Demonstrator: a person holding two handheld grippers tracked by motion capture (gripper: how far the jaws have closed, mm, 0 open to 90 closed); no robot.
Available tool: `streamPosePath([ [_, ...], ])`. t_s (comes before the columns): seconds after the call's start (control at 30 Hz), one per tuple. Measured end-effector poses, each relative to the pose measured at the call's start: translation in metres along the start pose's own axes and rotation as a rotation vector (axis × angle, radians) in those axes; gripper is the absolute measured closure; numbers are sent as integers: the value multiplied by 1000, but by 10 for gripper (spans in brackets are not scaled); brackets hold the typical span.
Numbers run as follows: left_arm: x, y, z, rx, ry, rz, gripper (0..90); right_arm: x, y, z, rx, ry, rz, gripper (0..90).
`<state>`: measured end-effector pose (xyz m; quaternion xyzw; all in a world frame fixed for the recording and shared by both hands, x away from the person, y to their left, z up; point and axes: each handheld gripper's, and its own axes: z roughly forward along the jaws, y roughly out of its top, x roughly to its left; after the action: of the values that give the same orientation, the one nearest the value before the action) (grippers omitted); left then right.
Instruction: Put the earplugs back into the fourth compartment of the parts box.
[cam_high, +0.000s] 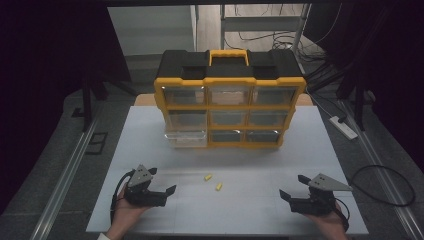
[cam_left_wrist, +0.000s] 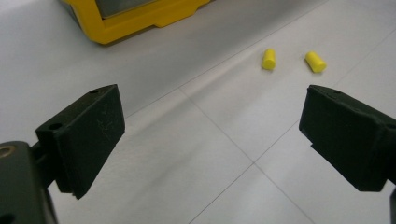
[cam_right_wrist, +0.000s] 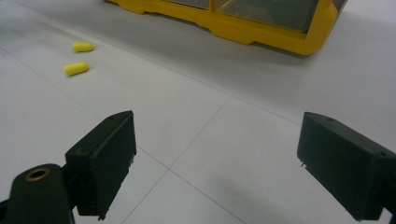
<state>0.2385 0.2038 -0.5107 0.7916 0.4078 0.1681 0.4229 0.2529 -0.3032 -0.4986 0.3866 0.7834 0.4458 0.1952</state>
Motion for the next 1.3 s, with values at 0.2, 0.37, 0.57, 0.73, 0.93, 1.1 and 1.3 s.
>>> streamPosePath([
  [0.2, -7, 8, 1, -7, -38, 2, 71, 0, 1, 1, 3, 6, -3, 127],
  [0.37, -13, 18, 4, -5, -55, 21, 72, 0, 1, 3, 7, 9, -6, 127],
  [0.57, -19, 26, 7, 9, -54, 54, 74, 0, 3, 6, 14, 14, -9, 128],
  [0.73, -23, 33, 13, 25, -54, 59, 76, 1, 3, 8, 17, 20, -3, 132],
  [0.93, -28, 43, 20, 26, -78, 71, 68, 0, 3, 8, 24, 22, -5, 136],
  [1.1, -31, 49, 28, 33, -91, 91, 68, 1, 2, 8, 20, 36, -3, 139],
  [1.3, -32, 54, 37, 52, -87, 104, 79, 1, 2, 8, 23, 36, -5, 140],
])
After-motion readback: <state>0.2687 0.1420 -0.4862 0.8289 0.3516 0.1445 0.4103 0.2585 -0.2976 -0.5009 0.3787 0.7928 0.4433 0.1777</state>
